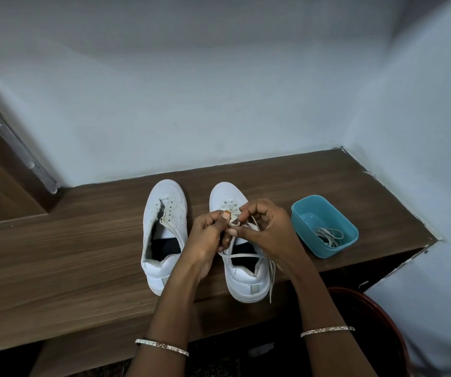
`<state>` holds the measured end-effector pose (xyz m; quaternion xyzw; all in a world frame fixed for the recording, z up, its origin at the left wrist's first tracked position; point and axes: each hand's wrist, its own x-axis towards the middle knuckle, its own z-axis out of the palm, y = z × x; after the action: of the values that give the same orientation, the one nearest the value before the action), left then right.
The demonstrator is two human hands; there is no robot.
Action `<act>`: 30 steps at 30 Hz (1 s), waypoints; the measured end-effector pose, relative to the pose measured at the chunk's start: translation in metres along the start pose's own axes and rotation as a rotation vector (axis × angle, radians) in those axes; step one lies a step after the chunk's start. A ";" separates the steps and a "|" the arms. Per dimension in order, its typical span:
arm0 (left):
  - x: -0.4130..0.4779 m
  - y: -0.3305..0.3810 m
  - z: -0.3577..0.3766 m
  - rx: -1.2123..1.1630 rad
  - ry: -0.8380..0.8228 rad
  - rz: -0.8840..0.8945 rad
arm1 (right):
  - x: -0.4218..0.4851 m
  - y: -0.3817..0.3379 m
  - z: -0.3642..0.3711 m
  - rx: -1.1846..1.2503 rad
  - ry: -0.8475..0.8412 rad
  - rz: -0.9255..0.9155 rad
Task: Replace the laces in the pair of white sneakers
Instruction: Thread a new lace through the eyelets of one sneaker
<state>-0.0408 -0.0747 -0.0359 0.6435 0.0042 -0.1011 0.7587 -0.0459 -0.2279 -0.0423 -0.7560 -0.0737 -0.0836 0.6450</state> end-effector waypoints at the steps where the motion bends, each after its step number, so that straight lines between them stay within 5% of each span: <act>1: 0.000 0.000 0.000 -0.011 0.003 -0.007 | 0.000 0.000 0.000 -0.013 0.013 -0.012; 13: 0.002 0.002 -0.004 -0.032 -0.030 -0.034 | 0.001 0.001 -0.001 -0.179 0.067 -0.117; 24: -0.004 0.007 -0.016 -0.068 -0.011 -0.007 | 0.000 -0.002 -0.006 -0.036 0.061 0.009; 30: -0.003 0.010 -0.013 0.287 0.176 0.238 | -0.002 -0.004 -0.007 0.028 0.096 0.069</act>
<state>-0.0404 -0.0603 -0.0277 0.7473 -0.0199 0.0467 0.6626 -0.0490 -0.2342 -0.0378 -0.7442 -0.0176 -0.0967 0.6607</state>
